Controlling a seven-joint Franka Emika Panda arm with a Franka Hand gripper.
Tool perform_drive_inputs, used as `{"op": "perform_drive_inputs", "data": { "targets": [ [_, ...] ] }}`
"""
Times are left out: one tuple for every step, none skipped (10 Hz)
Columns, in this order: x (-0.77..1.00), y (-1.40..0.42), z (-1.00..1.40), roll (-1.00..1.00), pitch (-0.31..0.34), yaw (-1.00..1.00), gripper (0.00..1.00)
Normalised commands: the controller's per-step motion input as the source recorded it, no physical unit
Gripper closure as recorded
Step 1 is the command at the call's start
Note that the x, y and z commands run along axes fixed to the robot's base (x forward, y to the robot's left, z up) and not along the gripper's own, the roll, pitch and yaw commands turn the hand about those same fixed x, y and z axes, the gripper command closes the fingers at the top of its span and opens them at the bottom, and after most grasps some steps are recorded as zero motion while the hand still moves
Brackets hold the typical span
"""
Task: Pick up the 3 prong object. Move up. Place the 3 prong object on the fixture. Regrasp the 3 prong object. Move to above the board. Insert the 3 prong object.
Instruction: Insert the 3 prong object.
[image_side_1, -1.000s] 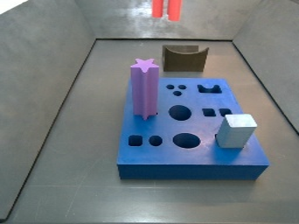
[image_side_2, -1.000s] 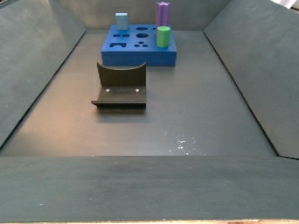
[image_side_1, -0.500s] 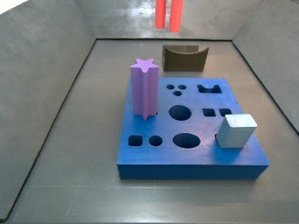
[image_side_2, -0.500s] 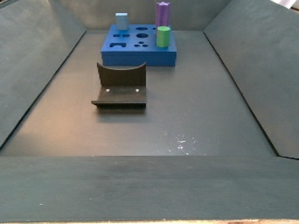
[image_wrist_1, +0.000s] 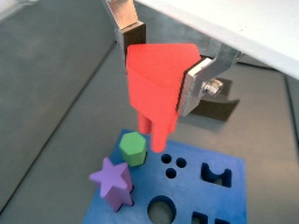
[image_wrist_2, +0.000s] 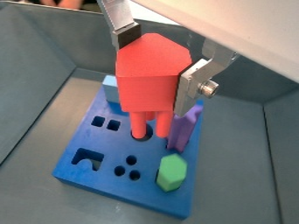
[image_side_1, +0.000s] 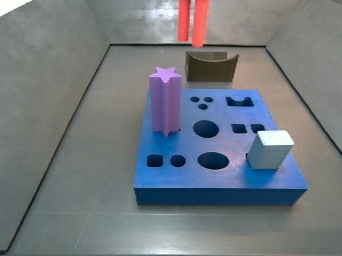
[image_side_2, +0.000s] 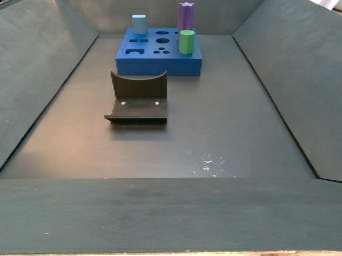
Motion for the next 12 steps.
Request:
{"op": "perform_drive_inputs", "data": {
  "targets": [
    [0.1,0.27,-0.26,-0.03,-0.034,-0.37,1.0],
    [0.11,0.35,-0.58,0.0,-0.036,-0.67,1.0],
    [0.0,0.04,-0.03,0.0,0.0,-0.36,1.0],
    [0.04,0.05,-0.55,0.04,-0.056,-0.63,1.0],
    [0.0,0.0,-0.03,0.0,0.0,-0.12,1.0],
    [0.13,0.0,-0.47,0.05,-0.026,-0.57,1.0],
    [0.0,0.0,-0.24,0.0,-0.09,-0.57,1.0],
    [0.06,0.0,-0.26,0.0,-0.106,-0.44,1.0],
    [0.0,0.0,-0.34,0.0,-0.114,-0.5,1.0],
    [0.0,0.0,-0.11,0.0,-0.056,-0.19,1.0],
    [0.09,0.0,-0.5,0.0,-0.151,-0.47,1.0],
    [0.01,0.0,-0.09,0.0,-0.07,-0.39,1.0]
  ]
}}
